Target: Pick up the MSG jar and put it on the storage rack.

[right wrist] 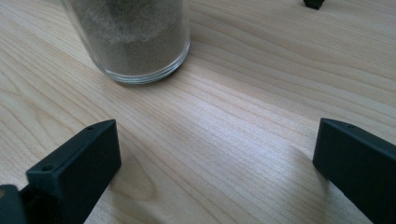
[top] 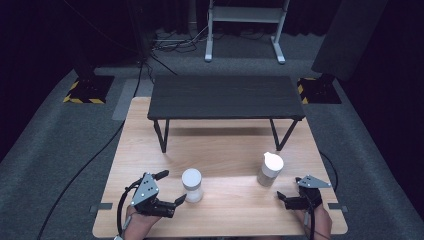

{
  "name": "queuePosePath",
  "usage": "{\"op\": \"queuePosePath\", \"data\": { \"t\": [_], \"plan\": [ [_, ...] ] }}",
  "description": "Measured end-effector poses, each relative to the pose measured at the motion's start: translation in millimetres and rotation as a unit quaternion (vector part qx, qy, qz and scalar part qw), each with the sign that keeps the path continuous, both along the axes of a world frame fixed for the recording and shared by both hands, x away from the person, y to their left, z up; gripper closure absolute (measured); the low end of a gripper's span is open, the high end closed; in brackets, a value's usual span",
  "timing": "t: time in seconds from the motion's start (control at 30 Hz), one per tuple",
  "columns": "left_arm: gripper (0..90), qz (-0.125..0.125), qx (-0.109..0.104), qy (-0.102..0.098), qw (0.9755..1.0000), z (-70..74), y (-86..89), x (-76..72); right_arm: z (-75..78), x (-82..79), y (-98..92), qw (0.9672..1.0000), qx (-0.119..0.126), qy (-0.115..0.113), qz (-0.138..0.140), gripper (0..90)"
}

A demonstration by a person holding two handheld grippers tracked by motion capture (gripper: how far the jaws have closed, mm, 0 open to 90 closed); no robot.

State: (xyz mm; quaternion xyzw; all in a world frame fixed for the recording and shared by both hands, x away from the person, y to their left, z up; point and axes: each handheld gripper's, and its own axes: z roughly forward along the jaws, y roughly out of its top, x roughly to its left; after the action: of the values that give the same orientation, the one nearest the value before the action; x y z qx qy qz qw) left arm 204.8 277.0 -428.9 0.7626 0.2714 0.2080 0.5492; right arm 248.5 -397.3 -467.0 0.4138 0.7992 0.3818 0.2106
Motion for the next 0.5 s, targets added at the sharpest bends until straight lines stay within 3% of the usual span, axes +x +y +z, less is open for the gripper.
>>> {"op": "queuePosePath", "data": {
  "t": [0.5],
  "plan": [
    [6.0, -0.011, 0.019, 0.009, 0.9997, -5.5, -33.5, 21.4, 0.0, 0.0, -0.2, 1.0000, 0.000, 0.000, 0.001, 0.7]
  ]
}}
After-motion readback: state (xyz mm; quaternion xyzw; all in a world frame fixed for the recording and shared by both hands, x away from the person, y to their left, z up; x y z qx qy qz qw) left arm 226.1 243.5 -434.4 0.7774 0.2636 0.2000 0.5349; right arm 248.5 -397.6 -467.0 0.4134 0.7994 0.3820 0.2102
